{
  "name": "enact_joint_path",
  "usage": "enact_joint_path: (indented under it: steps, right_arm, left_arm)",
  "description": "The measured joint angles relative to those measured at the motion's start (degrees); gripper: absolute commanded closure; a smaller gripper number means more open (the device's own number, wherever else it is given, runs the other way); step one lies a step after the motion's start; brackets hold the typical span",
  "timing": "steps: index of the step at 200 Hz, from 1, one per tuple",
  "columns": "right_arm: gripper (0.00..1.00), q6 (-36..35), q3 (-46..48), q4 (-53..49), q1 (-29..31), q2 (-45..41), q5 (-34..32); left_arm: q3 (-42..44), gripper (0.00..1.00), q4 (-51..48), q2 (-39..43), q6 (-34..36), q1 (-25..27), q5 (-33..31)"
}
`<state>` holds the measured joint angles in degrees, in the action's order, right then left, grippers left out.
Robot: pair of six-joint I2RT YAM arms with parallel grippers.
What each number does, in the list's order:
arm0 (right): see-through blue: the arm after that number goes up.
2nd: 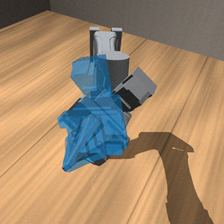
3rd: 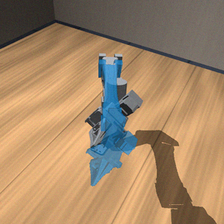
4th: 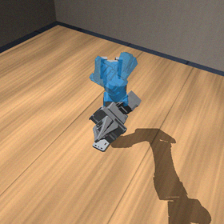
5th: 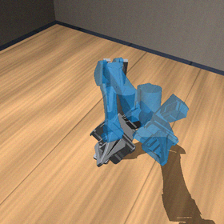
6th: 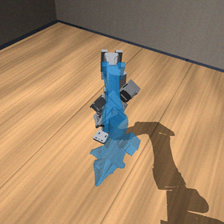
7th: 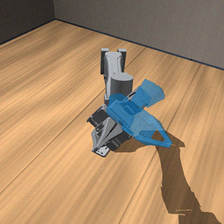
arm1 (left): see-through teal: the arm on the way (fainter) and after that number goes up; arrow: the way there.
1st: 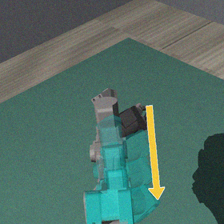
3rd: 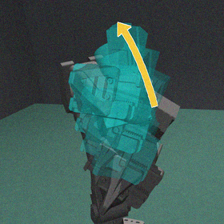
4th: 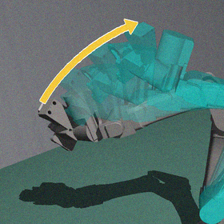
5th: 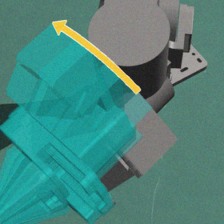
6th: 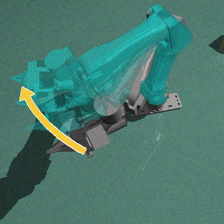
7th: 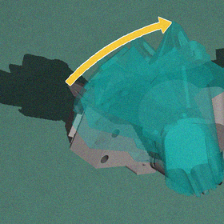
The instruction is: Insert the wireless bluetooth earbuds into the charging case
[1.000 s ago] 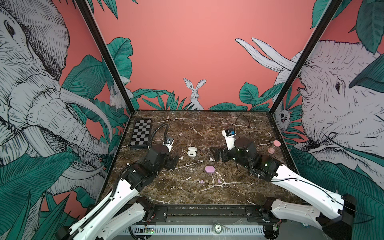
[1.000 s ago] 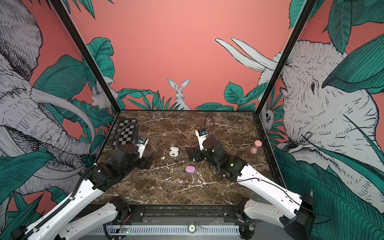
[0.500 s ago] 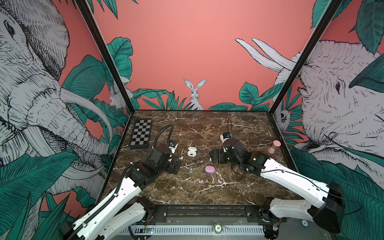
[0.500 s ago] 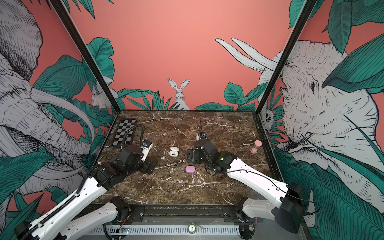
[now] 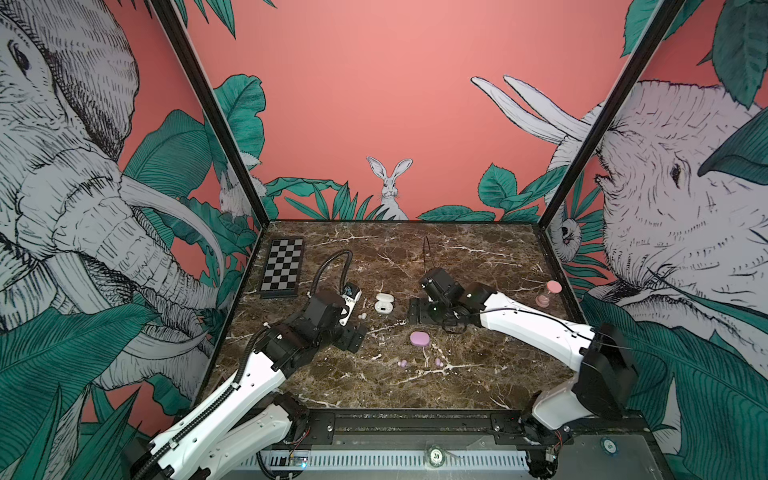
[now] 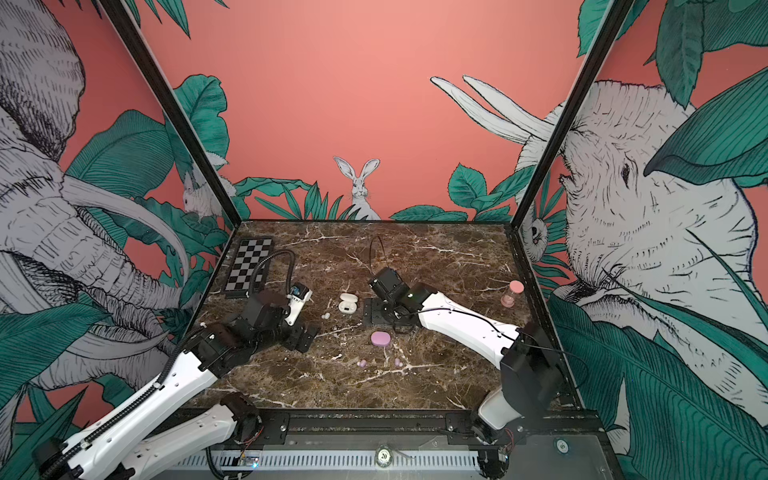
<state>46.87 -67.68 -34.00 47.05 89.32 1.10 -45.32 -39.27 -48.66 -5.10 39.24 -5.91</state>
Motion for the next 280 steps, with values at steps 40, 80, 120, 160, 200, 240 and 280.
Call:
enact_joint_path:
  steps: [40,80,120,160,200,240,280]
  right_arm:
    - [0.15,0.13,-1.18,0.17,-2.23,5.22,2.62]
    - [0.23,0.17,-2.43,1.86,-2.56,10.58,4.85]
    - [0.35,0.26,-2.91,3.76,-2.80,13.73,6.69]
    - [0.35,0.09,-5.18,3.72,-3.34,15.30,6.32]
    - [0.39,0.04,-5.46,3.23,-3.37,15.39,5.14]
    - [0.39,-0.37,-5.46,2.51,-3.37,15.47,4.11]
    - [0.40,-1.03,-5.46,1.73,-3.58,15.61,2.84]
  left_arm:
    - [1.18,0.01,0.61,-1.33,0.83,0.00,3.91]
    - [1.53,0.01,1.90,-3.96,1.51,0.09,9.35]
    - [1.55,0.01,2.51,-5.09,1.75,0.11,11.30]
    - [1.55,0.01,3.10,-4.74,2.14,0.11,11.28]
    - [1.57,0.01,3.58,-4.02,2.19,0.11,11.28]
    - [1.57,0.01,3.72,-4.28,2.19,0.11,12.87]
    - [1.60,0.01,3.91,-4.79,2.16,0.35,14.58]
